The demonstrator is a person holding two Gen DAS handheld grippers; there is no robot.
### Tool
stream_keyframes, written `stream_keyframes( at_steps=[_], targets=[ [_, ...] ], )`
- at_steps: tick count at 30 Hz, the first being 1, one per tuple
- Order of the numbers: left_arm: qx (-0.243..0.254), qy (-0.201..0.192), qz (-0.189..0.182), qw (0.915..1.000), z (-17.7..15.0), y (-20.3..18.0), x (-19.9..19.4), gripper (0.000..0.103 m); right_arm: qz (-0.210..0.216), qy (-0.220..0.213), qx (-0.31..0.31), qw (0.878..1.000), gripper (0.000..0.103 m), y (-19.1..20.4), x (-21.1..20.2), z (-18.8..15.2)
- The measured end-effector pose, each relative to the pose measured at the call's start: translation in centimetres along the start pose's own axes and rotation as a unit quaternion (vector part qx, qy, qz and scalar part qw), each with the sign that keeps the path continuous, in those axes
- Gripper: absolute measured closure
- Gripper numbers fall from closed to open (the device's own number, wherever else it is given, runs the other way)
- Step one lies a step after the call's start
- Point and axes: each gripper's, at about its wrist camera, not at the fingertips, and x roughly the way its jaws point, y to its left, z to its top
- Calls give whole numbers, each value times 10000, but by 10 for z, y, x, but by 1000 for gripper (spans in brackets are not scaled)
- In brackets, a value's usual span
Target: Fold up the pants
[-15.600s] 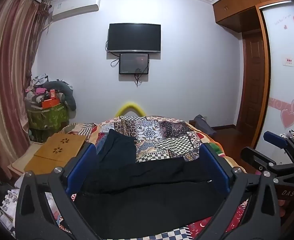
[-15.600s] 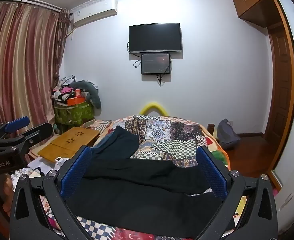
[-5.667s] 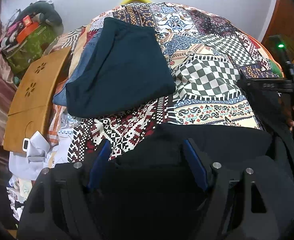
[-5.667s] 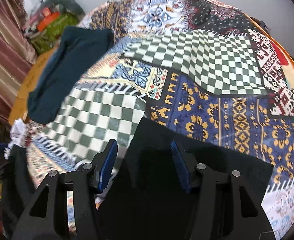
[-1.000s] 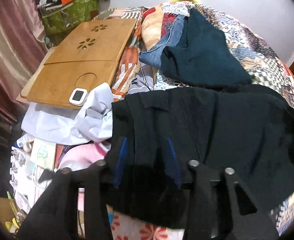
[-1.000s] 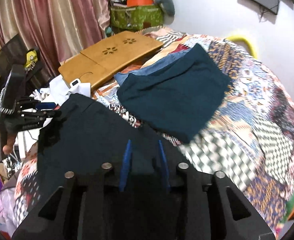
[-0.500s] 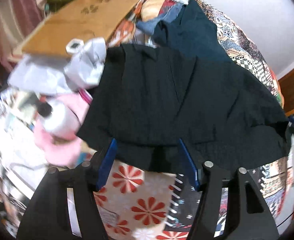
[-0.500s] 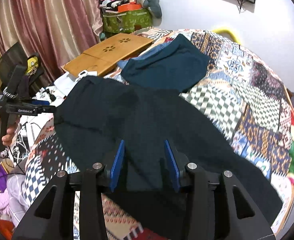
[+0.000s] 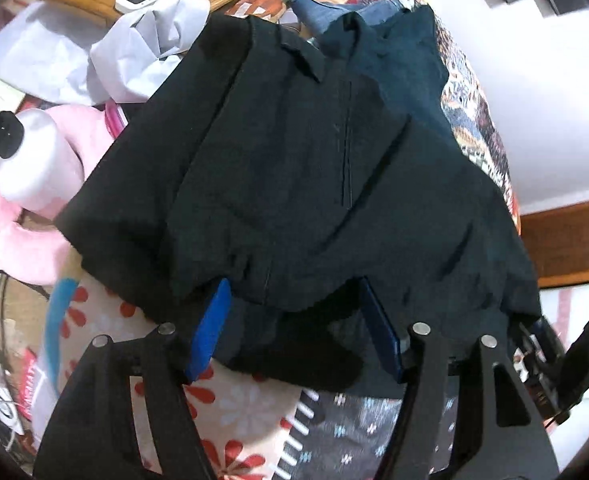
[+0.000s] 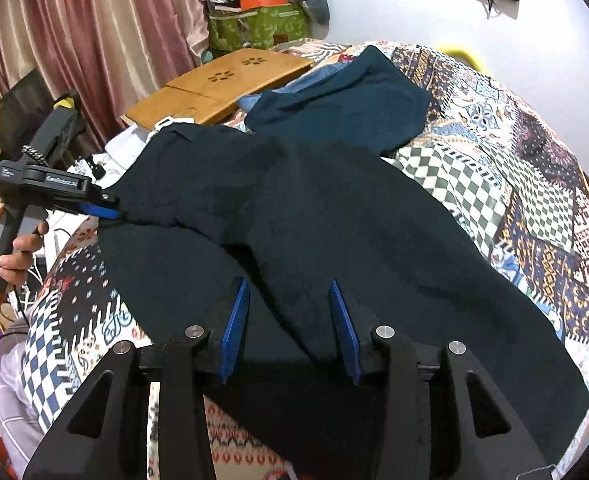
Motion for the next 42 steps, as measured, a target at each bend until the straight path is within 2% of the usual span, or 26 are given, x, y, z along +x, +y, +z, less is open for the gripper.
stream_keyframes(
  at_steps=[1,3,4,7,11,14,19,21,25,29,31,32,36,38,40,42],
  targets=[
    [-15,-75,10,10000,1,1,-1,44,-8,-10,-15,10000,65,1,2,1],
    [80,-256,276,9993,4,0,-2,75,11,-36,-28,10000,68,1,4,3],
    [154,-274,387,9988,6,-2,-1,76,18,-54,-24,10000,77,1,4,4],
    [156,-386,401,9983,7,-2,-3,83,39,-153,77,9998,93,-2,1,6],
    [375,-696,722,9942,3,-11,-17,90,142,-360,343,9987,97,-10,-11,6],
    [702,-1107,1044,9859,-1,-25,-39,91,147,-424,260,9987,98,-8,-18,8],
    [1279,-1849,1512,9626,-8,-48,-83,91,148,-434,-62,9989,98,5,-27,6],
    [1398,-1927,1617,9577,-11,-51,-92,91,204,-403,-130,9989,98,9,-28,3],
    [1373,-1690,1805,9592,-18,-36,-80,91,373,-248,-54,9990,98,11,-20,-5],
    [1166,-1188,1891,9678,-27,-16,-46,91,459,-93,29,9989,95,12,-13,-12],
    [1166,-937,1953,9693,-32,-9,-27,90,488,-116,75,9987,91,12,-17,-13],
    [1213,-882,1980,9687,-34,-8,-22,89,503,-128,94,9986,91,12,-19,-14],
    [1578,-945,2357,9543,-40,-21,-21,86,504,-136,240,9984,88,6,-30,-20],
    [1673,-932,2454,9503,-39,-27,-25,86,468,-163,392,9980,85,-3,-42,-27],
    [1688,-941,2401,9513,-38,-30,-31,84,400,-225,541,9975,81,-11,-52,-34],
    [1688,-1046,2310,9525,-35,-36,-43,76,281,-320,761,9962,81,-25,-66,-43]
  ],
)
